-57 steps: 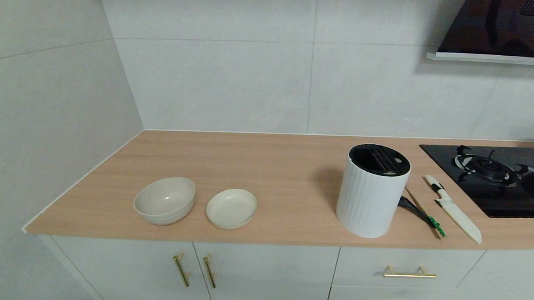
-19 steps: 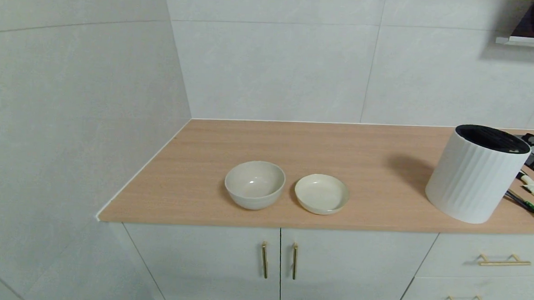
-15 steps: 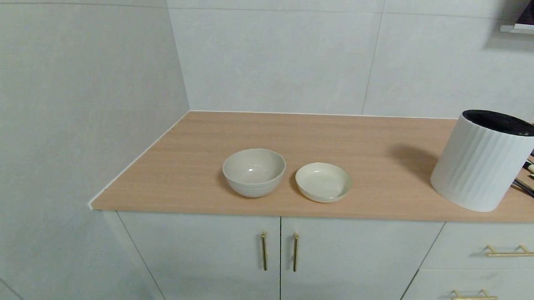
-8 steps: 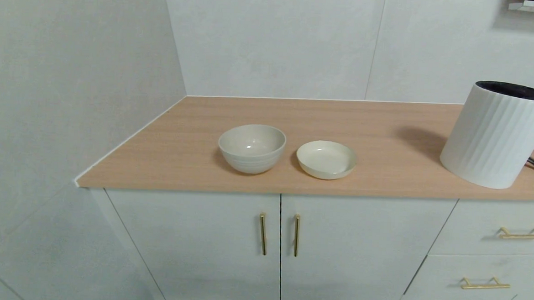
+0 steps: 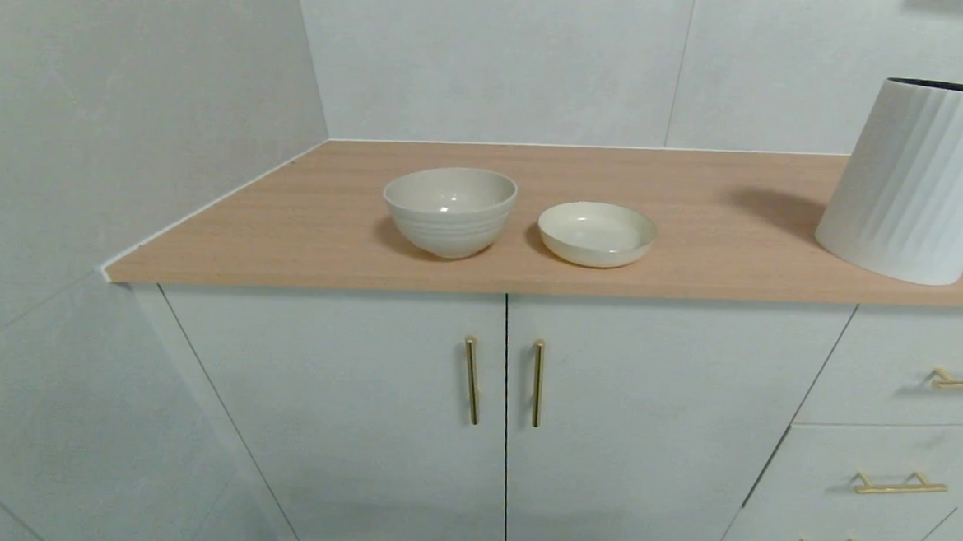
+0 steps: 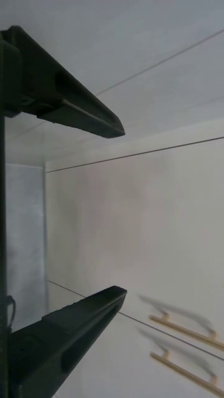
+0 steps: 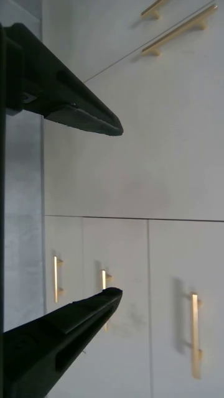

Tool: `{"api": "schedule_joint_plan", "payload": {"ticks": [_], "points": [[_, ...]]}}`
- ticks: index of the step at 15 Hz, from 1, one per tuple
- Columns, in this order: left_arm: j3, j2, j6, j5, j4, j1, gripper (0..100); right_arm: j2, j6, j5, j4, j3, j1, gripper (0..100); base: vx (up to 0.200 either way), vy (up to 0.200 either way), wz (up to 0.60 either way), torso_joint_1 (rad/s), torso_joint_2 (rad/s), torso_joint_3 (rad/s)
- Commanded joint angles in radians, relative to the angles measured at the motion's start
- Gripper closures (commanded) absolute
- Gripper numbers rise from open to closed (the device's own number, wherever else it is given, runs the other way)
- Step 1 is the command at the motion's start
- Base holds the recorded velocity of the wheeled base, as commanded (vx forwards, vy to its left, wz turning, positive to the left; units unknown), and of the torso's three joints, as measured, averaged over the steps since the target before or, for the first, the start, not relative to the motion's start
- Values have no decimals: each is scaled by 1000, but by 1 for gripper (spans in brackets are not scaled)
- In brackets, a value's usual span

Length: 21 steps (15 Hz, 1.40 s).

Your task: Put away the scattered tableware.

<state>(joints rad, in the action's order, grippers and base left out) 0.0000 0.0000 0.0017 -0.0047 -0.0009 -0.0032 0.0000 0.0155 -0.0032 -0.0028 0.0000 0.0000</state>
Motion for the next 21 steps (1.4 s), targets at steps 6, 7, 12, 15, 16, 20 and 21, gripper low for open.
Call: {"api": "schedule_joint_plan", "payload": {"ticks": [6, 7, 12, 15, 16, 20, 21], "points": [[0, 0, 0, 0, 1, 0, 0, 2, 0, 0, 0, 0, 0, 0, 0, 0, 0, -108, 417, 297], [0, 0, 0, 0, 1, 0, 0, 2, 0, 0, 0, 0, 0, 0, 0, 0, 0, -32, 149, 110], [0, 0, 0, 0, 1, 0, 0, 2, 0, 0, 0, 0, 0, 0, 0, 0, 0, -5, 24, 18], [0, 0, 0, 0, 1, 0, 0, 2, 0, 0, 0, 0, 0, 0, 0, 0, 0, 0, 0, 0], [0, 0, 0, 0, 1, 0, 0, 0, 1, 0, 0, 0, 0, 0, 0, 0, 0, 0, 0, 0], [0, 0, 0, 0, 1, 0, 0, 2, 1, 0, 0, 0, 0, 0, 0, 0, 0, 0, 0, 0], [0, 0, 0, 0, 1, 0, 0, 2, 3, 0, 0, 0, 0, 0, 0, 0, 0, 0, 0, 0]]}}
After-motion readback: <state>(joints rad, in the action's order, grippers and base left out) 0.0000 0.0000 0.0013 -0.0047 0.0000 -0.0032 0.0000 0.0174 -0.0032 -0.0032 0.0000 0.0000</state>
